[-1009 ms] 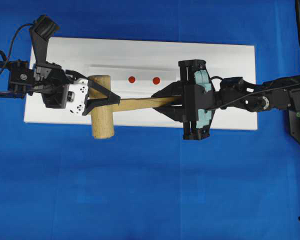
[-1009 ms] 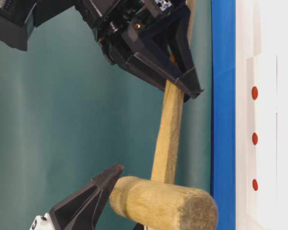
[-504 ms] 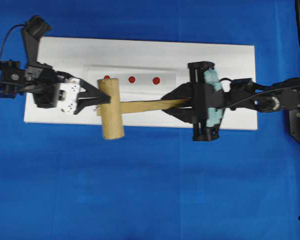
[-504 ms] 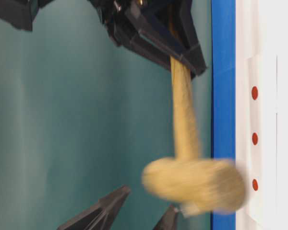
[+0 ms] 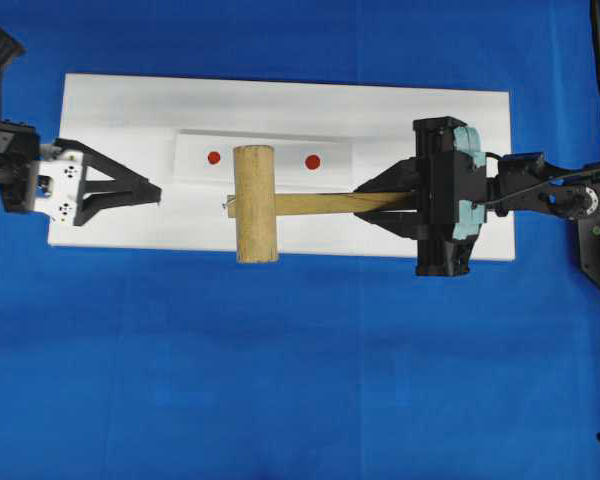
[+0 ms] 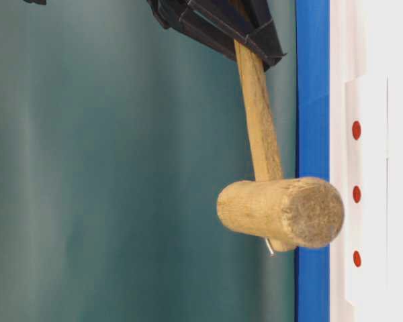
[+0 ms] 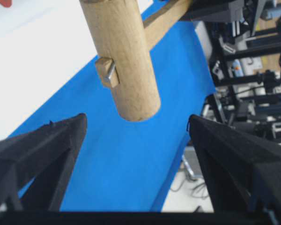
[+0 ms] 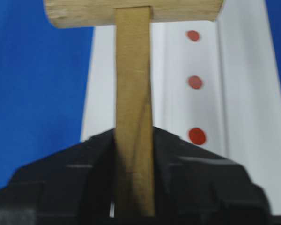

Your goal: Hit the mark with a hammer.

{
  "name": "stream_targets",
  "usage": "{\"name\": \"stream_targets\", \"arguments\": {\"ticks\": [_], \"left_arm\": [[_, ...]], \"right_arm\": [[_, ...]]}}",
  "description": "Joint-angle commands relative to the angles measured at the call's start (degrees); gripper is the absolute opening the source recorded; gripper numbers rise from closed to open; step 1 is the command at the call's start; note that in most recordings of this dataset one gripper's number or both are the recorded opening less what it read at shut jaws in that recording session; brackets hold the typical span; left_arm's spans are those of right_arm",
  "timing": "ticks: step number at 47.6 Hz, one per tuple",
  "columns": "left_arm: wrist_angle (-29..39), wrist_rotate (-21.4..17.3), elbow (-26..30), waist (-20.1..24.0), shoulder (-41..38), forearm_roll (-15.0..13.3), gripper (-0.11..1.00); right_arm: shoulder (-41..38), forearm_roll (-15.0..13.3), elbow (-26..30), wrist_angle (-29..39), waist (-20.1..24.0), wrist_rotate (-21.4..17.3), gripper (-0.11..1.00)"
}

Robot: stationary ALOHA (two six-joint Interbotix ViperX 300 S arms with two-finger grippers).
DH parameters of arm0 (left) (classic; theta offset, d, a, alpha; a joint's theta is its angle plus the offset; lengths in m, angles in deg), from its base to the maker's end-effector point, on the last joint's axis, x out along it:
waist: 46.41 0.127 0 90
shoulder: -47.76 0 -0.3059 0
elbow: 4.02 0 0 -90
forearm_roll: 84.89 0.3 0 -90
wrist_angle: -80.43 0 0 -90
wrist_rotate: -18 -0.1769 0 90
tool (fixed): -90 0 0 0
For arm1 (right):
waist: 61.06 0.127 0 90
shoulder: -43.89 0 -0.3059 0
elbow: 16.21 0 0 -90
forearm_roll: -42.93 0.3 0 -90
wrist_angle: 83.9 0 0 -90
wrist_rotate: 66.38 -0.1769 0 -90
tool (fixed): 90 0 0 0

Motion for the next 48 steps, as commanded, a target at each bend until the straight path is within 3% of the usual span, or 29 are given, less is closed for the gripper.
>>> {"name": "stream_targets", "arguments": {"ticks": [1,10,23,33,42,48], "left_arm": [[0.4,-0.9,0.4,-0.1,1.1,0.3,0.89],[0.8,-8.1,0.1,0.2,1.8,0.4,0.88],[0.7,-27.1,-0.2,3.7,1.8,0.4,0.87],[0.4,-39.1,-0.4,6.3,1.8,0.4,0.84],[0.4,-46.4,-0.5,8.3,1.8,0.4,0.83],[0.3,-49.0,-0.6,8.8,1.8,0.4,0.83]], "right_arm": [[0.8,0.2,1.4,-0.3,0.1,-0.3,0.09],[-1.7,2.9,3.3,0.2,2.5,-2.5,0.09],[-7.6,5.8,7.6,-4.9,11.8,-7.1,0.09],[-12.7,7.6,11.1,-9.9,17.8,-10.2,0.09],[-17.0,9.5,14.0,-12.7,20.7,-11.9,0.08],[-19.2,10.2,15.6,-13.4,21.8,-12.2,0.09]]}}
